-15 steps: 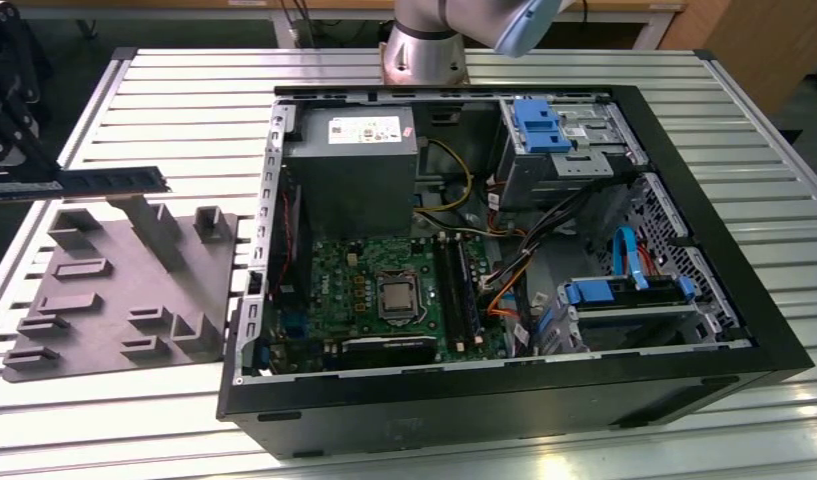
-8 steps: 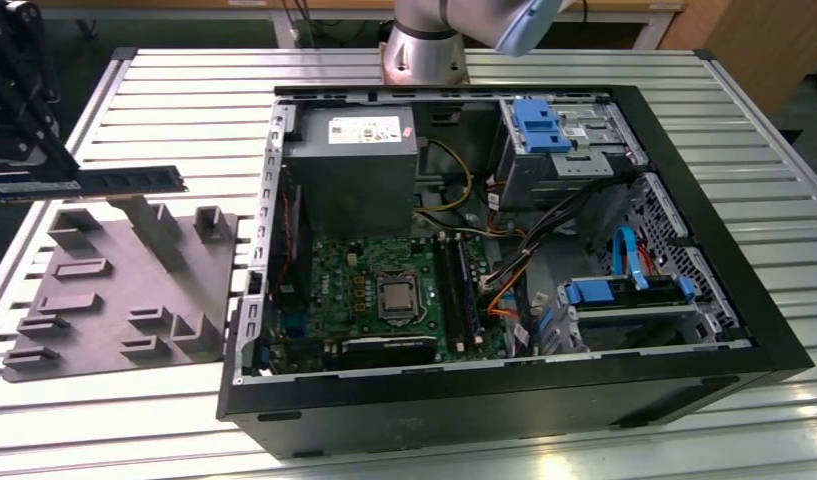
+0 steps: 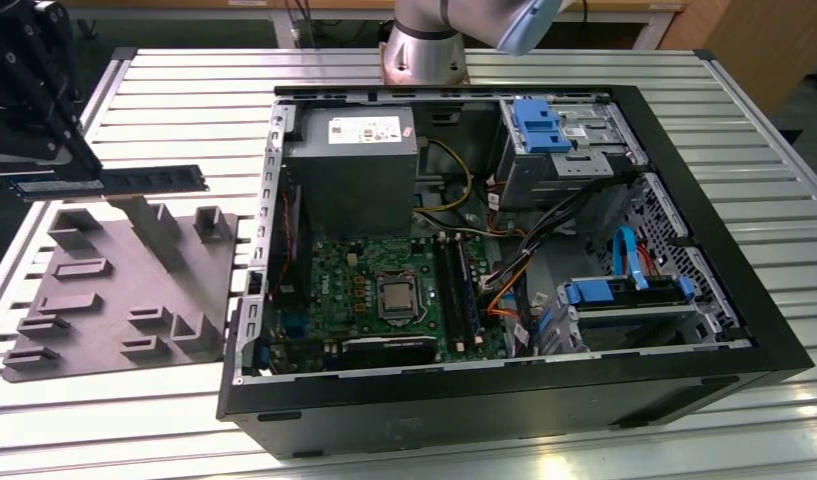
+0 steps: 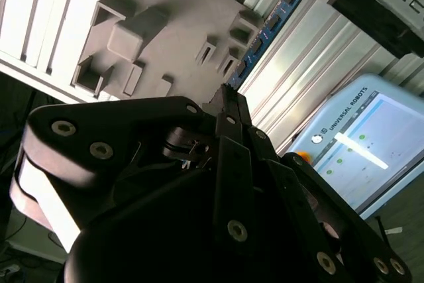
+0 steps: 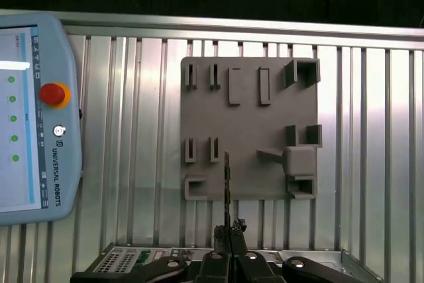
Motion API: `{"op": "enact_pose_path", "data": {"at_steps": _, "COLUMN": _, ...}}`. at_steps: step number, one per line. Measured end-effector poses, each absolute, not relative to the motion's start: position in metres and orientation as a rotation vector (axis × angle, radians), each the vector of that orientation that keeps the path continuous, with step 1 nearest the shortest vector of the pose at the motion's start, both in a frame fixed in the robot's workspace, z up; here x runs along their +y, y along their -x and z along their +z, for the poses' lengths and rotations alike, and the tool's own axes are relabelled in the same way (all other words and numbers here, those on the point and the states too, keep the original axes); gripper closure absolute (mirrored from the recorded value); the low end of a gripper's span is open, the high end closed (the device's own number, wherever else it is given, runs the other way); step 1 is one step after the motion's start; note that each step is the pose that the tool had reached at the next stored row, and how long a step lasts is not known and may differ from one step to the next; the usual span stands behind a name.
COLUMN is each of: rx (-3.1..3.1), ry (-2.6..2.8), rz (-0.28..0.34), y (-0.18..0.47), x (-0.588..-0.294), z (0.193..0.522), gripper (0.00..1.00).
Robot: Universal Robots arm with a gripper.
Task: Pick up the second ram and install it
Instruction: 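Pick up the second ram and move it above second insertion slot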
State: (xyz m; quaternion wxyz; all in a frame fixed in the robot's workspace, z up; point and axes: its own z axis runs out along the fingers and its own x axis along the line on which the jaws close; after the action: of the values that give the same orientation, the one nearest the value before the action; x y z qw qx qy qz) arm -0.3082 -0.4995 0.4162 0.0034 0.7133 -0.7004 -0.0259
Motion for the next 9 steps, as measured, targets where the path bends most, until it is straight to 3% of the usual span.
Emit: {"op": "enact_pose_path", "data": {"at_steps": 9, "rx": -2.196, "ry": -2.236, "rz": -0.081, "y": 0.294, "x": -0.499, "z": 0.416, "gripper": 0.88}}
